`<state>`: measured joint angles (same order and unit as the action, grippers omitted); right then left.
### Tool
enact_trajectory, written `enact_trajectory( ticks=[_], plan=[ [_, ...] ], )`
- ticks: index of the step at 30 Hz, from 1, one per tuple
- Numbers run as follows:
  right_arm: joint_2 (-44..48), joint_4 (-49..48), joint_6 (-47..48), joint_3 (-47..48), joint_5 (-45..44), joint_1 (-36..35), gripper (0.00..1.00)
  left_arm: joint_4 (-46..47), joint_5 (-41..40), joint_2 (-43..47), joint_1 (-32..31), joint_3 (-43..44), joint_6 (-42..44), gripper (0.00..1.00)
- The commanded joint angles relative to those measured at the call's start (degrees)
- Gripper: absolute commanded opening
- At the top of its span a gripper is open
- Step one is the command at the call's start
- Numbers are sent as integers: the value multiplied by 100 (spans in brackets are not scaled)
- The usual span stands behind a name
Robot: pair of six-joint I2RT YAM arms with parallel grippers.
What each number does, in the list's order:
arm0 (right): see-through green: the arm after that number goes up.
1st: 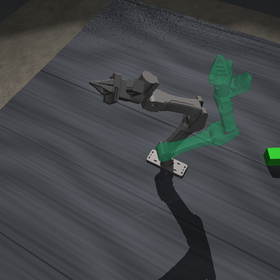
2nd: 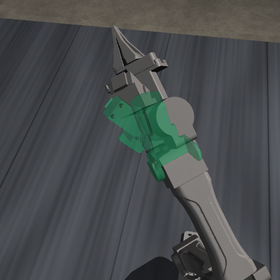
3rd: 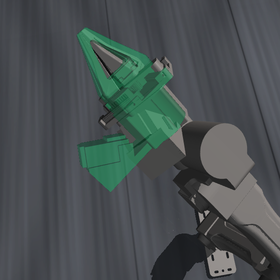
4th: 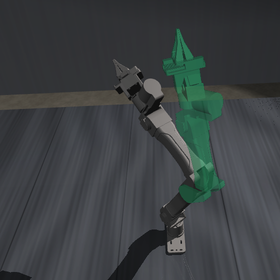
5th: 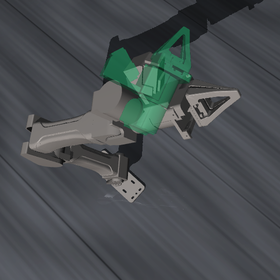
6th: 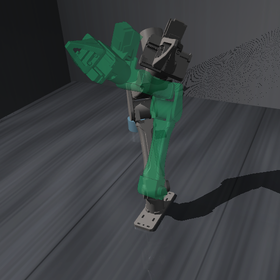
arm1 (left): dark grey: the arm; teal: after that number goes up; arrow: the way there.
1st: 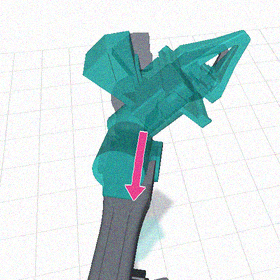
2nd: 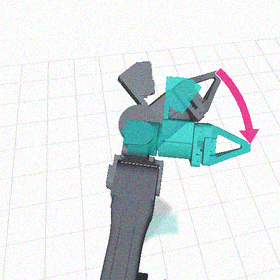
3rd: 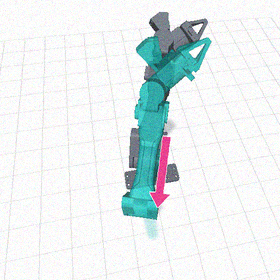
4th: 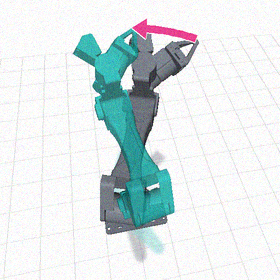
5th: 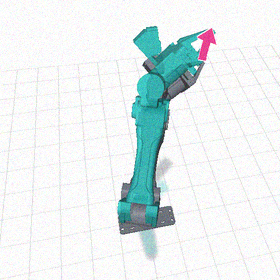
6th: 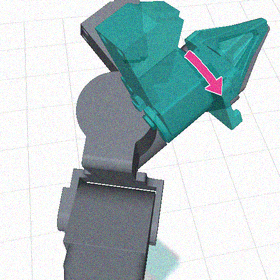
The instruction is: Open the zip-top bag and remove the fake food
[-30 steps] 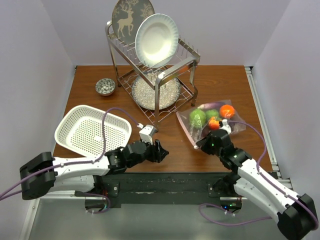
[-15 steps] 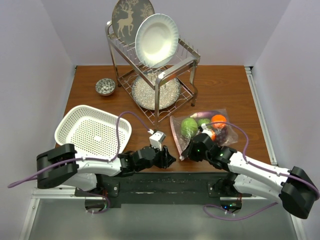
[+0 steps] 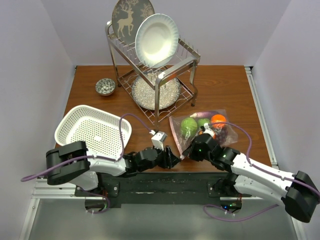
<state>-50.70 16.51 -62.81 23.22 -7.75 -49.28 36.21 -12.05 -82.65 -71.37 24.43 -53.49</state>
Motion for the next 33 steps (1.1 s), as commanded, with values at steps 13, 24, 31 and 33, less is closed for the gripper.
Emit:
enact_trajectory(
  ticks=[13,24,31,33],
  plan=[
    [-230,-597,-628,7,423,-29,36,1038,-104,539,167,-772,-750,49],
    [-98,-342,-733,-107,230,-29,13,1222,-51,390,194,-887,-900,45],
    [-54,-456,-812,-99,379,-21,0,1556,265,145,369,-904,-1005,45],
    [-28,-482,-847,-55,440,-21,0,1696,335,127,440,-948,-1093,46]
  ],
)
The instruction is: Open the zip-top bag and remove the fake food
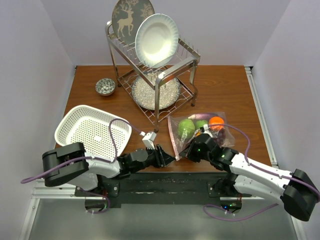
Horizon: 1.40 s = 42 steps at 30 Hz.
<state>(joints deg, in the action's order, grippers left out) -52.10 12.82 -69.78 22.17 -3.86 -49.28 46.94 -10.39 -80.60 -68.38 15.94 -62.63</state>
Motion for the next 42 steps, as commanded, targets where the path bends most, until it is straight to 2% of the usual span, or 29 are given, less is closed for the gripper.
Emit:
enact_trajectory(
  ticks=[1,10,25,34,42],
  plan=[
    [121,-130,-202,68,69,-21,0,650,204,-53,158,-135,-214,48],
    [42,-517,-475,121,306,-21,0,659,248,167,229,-293,-513,51],
    [-257,-1097,-712,323,490,-21,0,1704,591,18,624,-786,-1716,50],
    [-152,-1256,-827,252,553,-29,0,2144,416,-246,589,-1058,-2683,48],
    [50,-1160,-836,270,579,-21,0,2091,204,-360,501,-1006,-3035,46]
  ],
)
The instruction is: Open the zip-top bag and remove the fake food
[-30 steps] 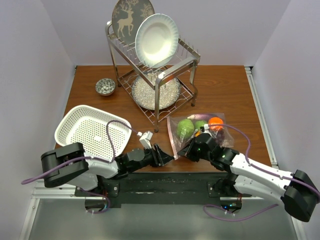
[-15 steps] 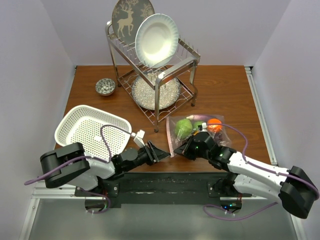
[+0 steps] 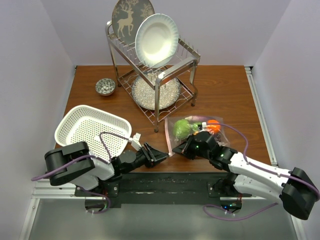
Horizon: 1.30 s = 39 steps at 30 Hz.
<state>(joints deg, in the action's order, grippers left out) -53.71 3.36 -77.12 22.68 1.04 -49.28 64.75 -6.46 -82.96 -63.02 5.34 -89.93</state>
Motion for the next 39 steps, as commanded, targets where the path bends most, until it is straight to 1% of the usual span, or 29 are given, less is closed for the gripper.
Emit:
enact_trajectory(
  ticks=[1,3,10,13,16,21,26,33,37,39],
  plan=[
    [264,-160,-40,281,72,-21,0,380,-172,-176,-34,46,-367,46],
    [247,-81,13,316,159,-29,0,661,-93,-343,-34,46,-402,46],
    [54,-283,83,150,616,-29,0,1092,31,-651,-34,151,-280,46],
    [36,-318,92,71,713,-21,0,856,145,-634,-34,326,-87,45],
    [28,-318,92,61,740,-29,0,855,154,-721,-70,397,-33,43],
    [-43,-318,118,44,828,-29,0,1136,110,-897,-78,336,-51,38],
    [-8,-283,154,-26,793,-29,0,1145,75,-845,-78,265,-51,31],
    [89,-186,197,-193,722,-29,0,881,13,-582,-78,160,54,28],
    [177,-81,268,-220,661,-29,0,811,4,-572,-78,151,116,26],
    [238,-28,320,-211,670,-29,0,794,-4,-590,-78,125,116,20]
  ],
)
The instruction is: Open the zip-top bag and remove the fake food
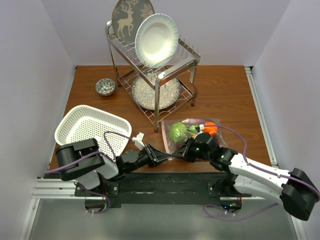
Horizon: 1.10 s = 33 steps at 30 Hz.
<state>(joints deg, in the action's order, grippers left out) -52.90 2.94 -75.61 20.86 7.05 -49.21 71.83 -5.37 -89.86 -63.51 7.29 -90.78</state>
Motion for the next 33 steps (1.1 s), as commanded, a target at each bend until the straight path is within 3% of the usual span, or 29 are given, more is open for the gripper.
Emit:
enact_trajectory(
  ticks=[1,5,19,33],
  plan=[
    [175,57,196,-4,60,-36,0,85,-123,83,-30,-78,210,18],
    [193,180,301,23,33,-36,0,77,-96,30,-30,-61,228,9],
    [210,681,1119,15,631,-36,0,-433,-210,118,137,-149,377,8],
    [1711,2113,1154,-416,578,-27,0,-889,-377,101,250,-175,649,8]
  ],
)
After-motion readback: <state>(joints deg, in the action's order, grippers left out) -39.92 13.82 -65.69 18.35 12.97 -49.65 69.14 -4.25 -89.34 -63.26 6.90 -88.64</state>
